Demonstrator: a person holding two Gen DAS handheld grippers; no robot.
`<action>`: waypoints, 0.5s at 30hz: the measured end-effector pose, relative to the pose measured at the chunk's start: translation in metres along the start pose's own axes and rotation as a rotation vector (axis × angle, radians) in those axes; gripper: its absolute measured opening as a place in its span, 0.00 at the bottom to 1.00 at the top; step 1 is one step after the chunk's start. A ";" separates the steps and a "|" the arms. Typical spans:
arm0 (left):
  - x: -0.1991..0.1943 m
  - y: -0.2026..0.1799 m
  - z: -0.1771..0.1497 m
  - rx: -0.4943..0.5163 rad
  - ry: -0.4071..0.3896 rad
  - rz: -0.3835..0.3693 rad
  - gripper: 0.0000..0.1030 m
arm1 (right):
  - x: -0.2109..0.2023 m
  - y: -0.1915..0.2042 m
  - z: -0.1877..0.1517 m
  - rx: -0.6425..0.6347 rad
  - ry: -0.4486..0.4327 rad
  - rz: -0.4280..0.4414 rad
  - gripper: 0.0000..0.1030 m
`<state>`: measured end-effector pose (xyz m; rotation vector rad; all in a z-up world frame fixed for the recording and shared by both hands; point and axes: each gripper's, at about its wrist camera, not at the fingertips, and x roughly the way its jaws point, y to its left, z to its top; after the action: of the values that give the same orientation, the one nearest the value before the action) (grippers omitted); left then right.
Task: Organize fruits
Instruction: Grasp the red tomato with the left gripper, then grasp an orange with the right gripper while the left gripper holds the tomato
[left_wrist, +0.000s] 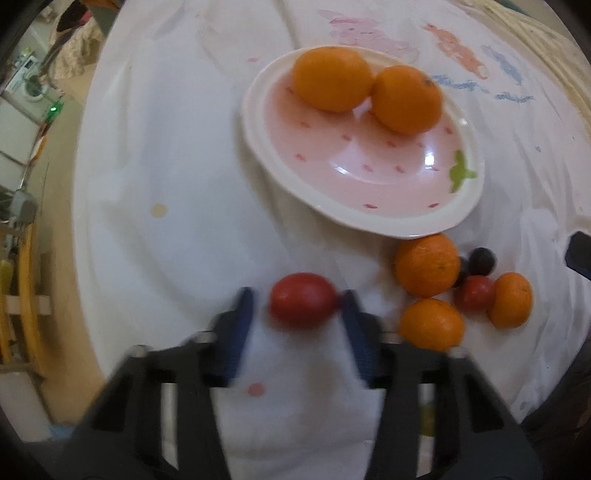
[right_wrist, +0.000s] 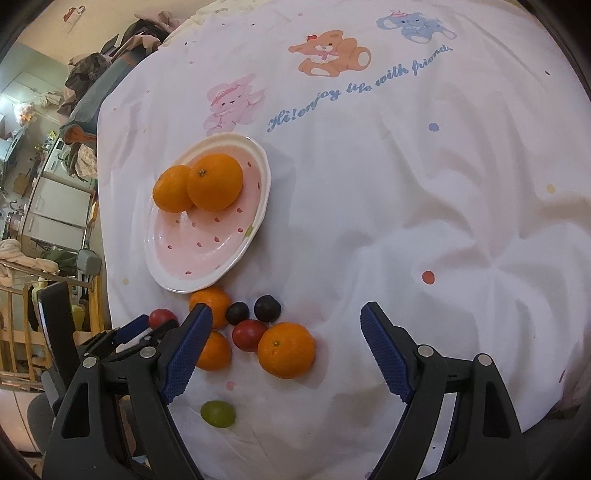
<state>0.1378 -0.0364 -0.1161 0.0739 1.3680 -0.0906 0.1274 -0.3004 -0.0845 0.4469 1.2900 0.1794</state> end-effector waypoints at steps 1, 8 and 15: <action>-0.001 -0.001 0.000 0.006 -0.002 0.004 0.34 | 0.000 0.000 0.000 -0.003 0.001 -0.004 0.82; -0.017 0.000 -0.006 -0.030 -0.034 -0.023 0.33 | 0.001 0.007 -0.001 -0.049 -0.012 -0.052 0.82; -0.040 0.026 -0.007 -0.166 -0.038 -0.052 0.34 | 0.008 0.008 -0.006 -0.104 -0.004 -0.127 0.82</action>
<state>0.1257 -0.0090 -0.0782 -0.1018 1.3347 -0.0216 0.1252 -0.2891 -0.0897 0.2754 1.2945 0.1386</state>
